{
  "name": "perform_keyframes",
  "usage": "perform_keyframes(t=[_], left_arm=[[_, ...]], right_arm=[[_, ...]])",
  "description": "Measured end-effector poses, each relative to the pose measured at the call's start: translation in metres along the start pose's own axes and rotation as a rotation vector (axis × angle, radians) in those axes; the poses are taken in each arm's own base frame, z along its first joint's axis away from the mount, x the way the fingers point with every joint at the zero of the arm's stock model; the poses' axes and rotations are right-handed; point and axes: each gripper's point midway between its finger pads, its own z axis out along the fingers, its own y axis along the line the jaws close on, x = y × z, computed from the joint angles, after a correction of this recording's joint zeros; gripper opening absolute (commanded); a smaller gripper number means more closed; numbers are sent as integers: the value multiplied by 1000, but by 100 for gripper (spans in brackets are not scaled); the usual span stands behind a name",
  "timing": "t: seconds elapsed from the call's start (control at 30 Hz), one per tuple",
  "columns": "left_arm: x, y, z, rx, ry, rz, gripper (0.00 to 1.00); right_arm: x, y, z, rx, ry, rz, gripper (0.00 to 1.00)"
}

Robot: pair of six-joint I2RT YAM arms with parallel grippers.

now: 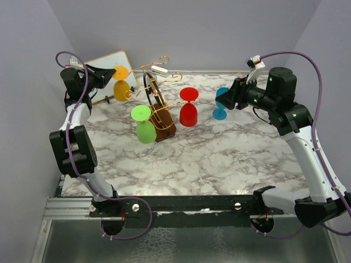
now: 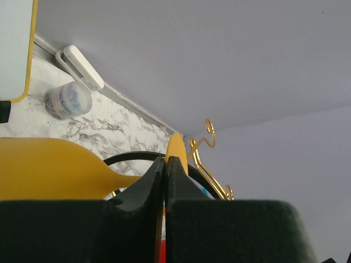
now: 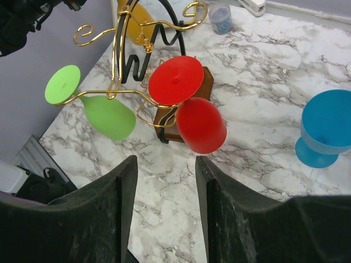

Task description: Take the wine glass off the wine glass rack

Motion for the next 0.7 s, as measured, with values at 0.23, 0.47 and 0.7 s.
perform_keyframes(t=[0.23,0.47,0.7], left_arm=[[-3,-1,-10,15,-32,-57,0],[-3,-22,-20,61,-49,-58,0],[0,-21,-23,66,-49,-67,0]], right_arm=[[-1,1,-1,-2,-8,1,46],[0,0,0,-2,-7,10,46],[2,0,0,-1,-4,13,46]])
